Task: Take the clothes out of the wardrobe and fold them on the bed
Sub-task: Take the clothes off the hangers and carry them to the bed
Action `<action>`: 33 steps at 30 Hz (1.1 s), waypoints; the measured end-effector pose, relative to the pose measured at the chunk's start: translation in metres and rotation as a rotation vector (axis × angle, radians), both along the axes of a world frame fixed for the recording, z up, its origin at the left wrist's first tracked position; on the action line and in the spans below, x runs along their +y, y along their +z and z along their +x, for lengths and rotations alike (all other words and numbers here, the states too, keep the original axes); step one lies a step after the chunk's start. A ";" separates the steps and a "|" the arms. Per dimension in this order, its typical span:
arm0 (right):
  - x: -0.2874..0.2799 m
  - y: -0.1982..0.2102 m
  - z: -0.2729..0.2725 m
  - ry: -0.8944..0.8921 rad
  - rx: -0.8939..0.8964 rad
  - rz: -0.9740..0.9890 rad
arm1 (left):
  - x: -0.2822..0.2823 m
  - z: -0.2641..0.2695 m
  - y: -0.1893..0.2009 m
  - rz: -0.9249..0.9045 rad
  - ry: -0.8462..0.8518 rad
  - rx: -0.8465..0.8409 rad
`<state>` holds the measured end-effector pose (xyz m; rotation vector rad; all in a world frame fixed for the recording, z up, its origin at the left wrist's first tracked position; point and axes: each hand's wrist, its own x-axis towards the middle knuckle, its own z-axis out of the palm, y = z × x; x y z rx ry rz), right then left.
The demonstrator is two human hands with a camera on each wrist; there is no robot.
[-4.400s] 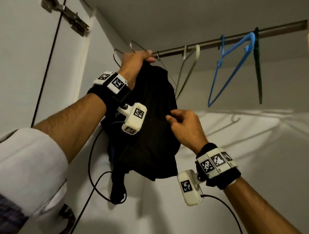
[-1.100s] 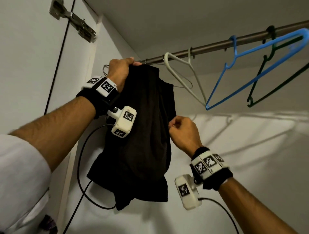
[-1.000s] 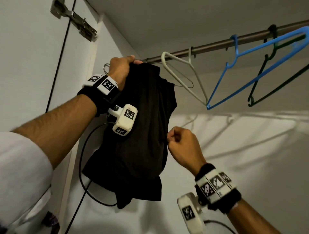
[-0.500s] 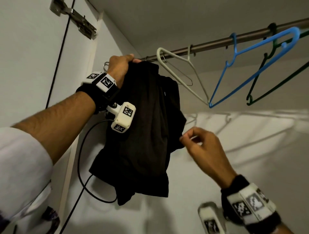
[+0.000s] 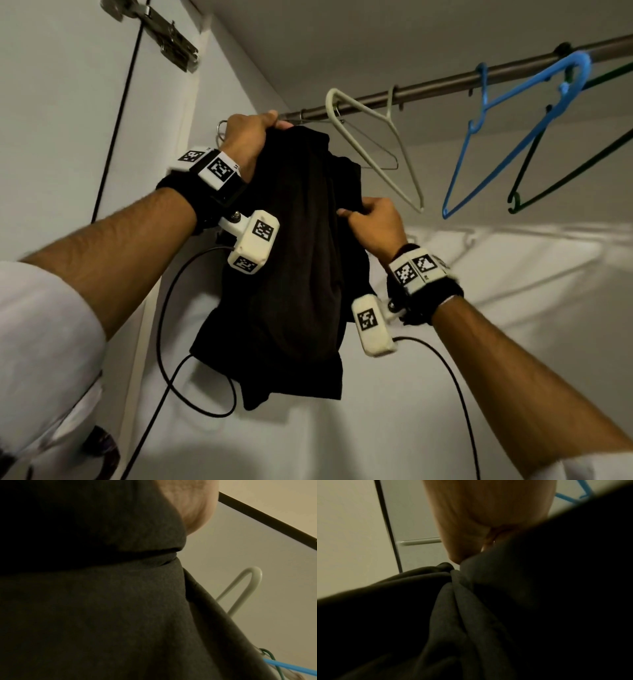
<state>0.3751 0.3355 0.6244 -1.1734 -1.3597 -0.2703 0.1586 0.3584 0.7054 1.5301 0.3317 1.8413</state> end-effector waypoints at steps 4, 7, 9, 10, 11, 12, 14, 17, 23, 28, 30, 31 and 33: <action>-0.020 -0.045 0.005 0.032 -0.077 -0.021 | -0.001 0.001 0.003 0.016 -0.027 -0.038; -0.042 -0.085 0.008 0.077 -0.164 -0.081 | 0.001 0.001 0.005 0.019 -0.031 -0.068; -0.063 -0.106 0.011 0.090 -0.175 -0.090 | 0.003 0.002 0.005 0.010 -0.039 -0.082; -0.071 -0.111 0.014 0.089 -0.183 -0.120 | 0.005 0.003 0.004 0.006 -0.042 -0.084; -0.080 -0.113 0.016 0.070 -0.193 -0.174 | 0.005 0.003 0.003 0.005 -0.040 -0.087; -0.086 -0.113 0.018 0.040 -0.204 -0.233 | 0.005 0.003 0.002 0.003 -0.041 -0.096; -0.093 -0.113 0.023 -0.025 -0.234 -0.319 | 0.002 0.003 0.000 0.003 -0.045 -0.111; -0.102 -0.118 0.020 -0.141 -0.284 -0.299 | -0.006 0.003 -0.009 0.023 -0.035 -0.104; -0.108 -0.081 0.004 -0.022 -0.133 0.261 | -0.001 0.002 -0.010 0.016 -0.009 -0.056; -0.100 -0.027 -0.032 -0.114 -0.193 0.382 | -0.001 0.003 -0.012 0.037 0.032 -0.028; -0.092 -0.006 -0.049 -0.162 -0.221 0.310 | -0.001 0.004 -0.012 0.028 0.018 -0.031; -0.087 0.004 -0.056 -0.186 -0.246 0.248 | 0.000 0.005 -0.012 0.025 0.024 -0.022; -0.073 0.022 -0.064 -0.222 -0.295 0.129 | 0.000 0.006 -0.012 0.027 0.045 0.009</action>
